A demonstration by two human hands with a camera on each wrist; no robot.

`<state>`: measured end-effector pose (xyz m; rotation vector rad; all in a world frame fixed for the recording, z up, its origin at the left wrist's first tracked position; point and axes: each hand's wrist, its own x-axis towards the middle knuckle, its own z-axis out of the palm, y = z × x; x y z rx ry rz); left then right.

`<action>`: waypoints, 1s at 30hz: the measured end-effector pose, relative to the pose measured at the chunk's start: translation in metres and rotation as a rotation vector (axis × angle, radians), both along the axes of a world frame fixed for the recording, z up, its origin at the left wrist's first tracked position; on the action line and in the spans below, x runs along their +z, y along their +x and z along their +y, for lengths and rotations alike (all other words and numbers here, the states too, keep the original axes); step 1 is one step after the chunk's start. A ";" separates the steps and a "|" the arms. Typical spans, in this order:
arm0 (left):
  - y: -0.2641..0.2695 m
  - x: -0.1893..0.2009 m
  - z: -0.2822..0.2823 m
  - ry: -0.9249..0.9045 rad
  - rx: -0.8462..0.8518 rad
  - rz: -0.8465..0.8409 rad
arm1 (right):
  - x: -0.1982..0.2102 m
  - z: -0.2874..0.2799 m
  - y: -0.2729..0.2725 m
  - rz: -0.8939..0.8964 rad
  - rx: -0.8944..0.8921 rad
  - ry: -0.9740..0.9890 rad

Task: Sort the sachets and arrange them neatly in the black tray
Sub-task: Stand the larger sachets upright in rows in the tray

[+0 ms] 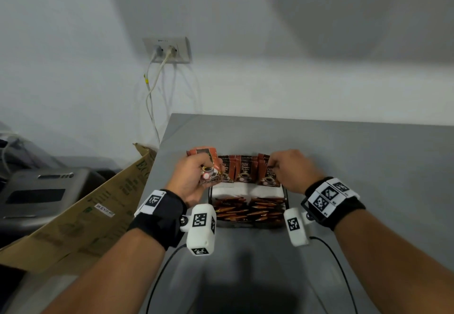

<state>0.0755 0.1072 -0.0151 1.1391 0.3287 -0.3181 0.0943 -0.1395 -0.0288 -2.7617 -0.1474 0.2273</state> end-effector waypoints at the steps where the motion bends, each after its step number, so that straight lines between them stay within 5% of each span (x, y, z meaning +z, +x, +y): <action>1: 0.000 -0.001 0.000 -0.001 0.001 0.002 | -0.003 0.000 0.002 -0.002 0.008 -0.005; 30: -0.003 -0.002 -0.006 -0.005 -0.036 0.008 | -0.030 -0.005 0.002 -0.186 0.033 0.071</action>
